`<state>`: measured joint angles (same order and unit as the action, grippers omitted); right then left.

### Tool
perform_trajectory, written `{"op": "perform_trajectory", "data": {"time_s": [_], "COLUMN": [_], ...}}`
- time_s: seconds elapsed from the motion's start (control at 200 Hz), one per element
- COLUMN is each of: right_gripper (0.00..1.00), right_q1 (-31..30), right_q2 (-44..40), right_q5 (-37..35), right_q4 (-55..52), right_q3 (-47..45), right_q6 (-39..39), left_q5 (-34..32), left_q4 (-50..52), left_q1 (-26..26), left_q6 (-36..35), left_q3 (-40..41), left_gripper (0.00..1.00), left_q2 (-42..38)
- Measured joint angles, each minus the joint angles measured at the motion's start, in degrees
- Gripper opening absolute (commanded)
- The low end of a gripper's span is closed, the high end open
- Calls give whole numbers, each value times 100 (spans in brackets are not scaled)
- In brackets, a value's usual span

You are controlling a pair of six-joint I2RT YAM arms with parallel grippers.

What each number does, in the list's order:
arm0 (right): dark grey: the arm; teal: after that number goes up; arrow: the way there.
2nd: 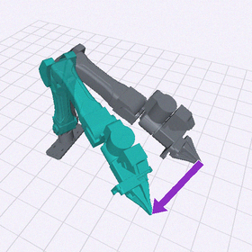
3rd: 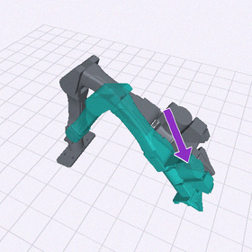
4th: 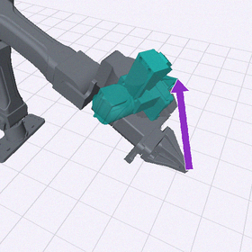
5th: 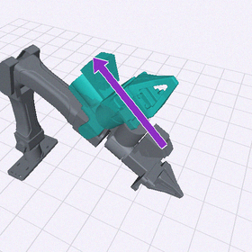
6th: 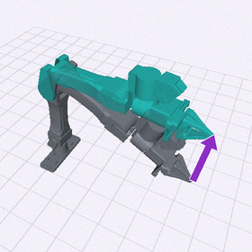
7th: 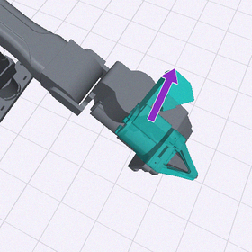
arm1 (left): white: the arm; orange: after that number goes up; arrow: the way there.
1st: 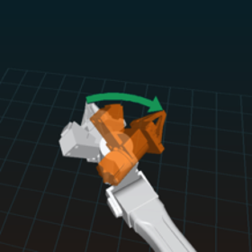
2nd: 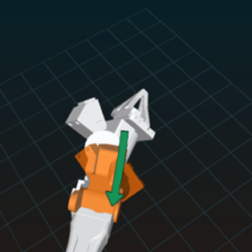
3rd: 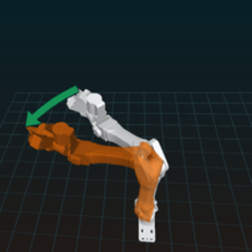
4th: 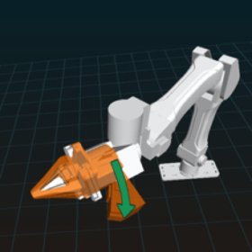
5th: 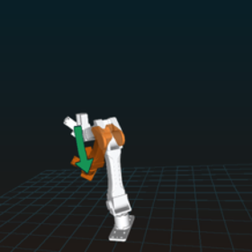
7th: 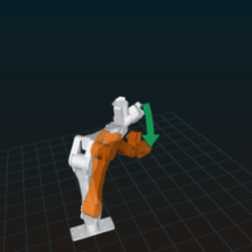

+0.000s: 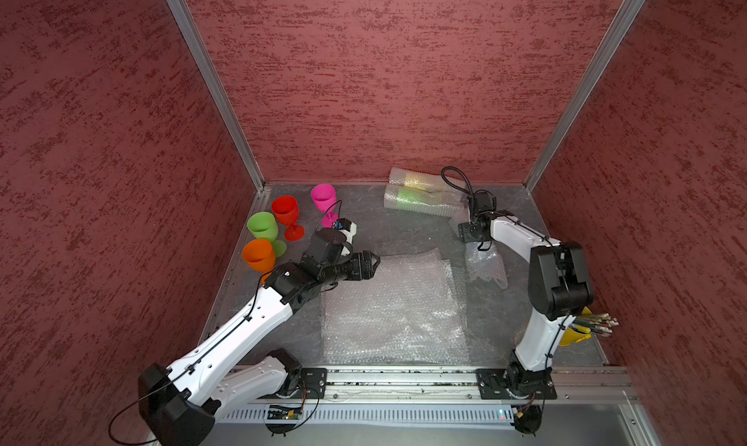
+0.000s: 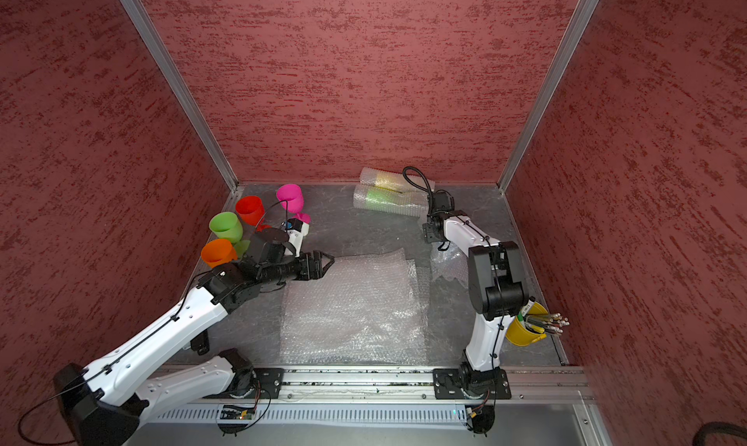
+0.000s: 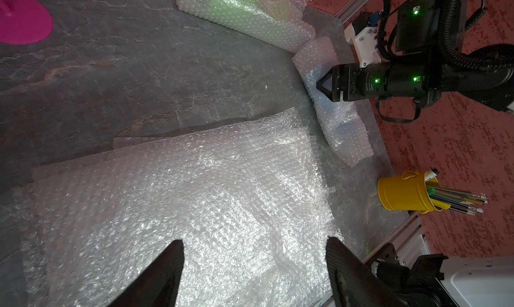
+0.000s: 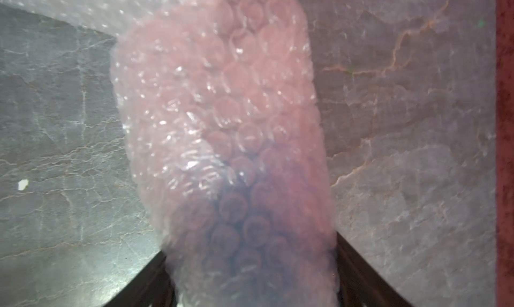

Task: Unpack wine glasses from bubble wrap
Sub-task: Pick up the bubble wrap from the center of the board.

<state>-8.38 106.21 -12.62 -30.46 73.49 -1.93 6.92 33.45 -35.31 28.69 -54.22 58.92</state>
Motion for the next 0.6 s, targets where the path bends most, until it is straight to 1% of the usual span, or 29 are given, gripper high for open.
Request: {"op": "perform_trajectory", "data": {"time_s": [0.13, 0.26, 0.361, 0.456, 0.601], "right_gripper": [99, 98, 92, 83, 79], "right_q1": [26, 31, 31, 31, 35], "right_q2": [-4, 9, 48, 61, -39], "right_q5": [94, 22, -186, -389, -608], "right_q4": [-160, -186, -177, -177, -157], "right_q3": [-330, -380, -365, -354, -354], "right_q6": [-205, -240, -280, -337, -402], "left_q5": [85, 175, 210, 219, 223], "left_q4": [-11, -31, -55, -57, -66], "left_q1": [44, 66, 85, 133, 234], "left_q6": [11, 17, 20, 22, 63], "left_q3": [2, 17, 39, 68, 87], "left_gripper": [81, 81, 81, 81, 81], "left_q2": [0, 0, 0, 0, 0]}}
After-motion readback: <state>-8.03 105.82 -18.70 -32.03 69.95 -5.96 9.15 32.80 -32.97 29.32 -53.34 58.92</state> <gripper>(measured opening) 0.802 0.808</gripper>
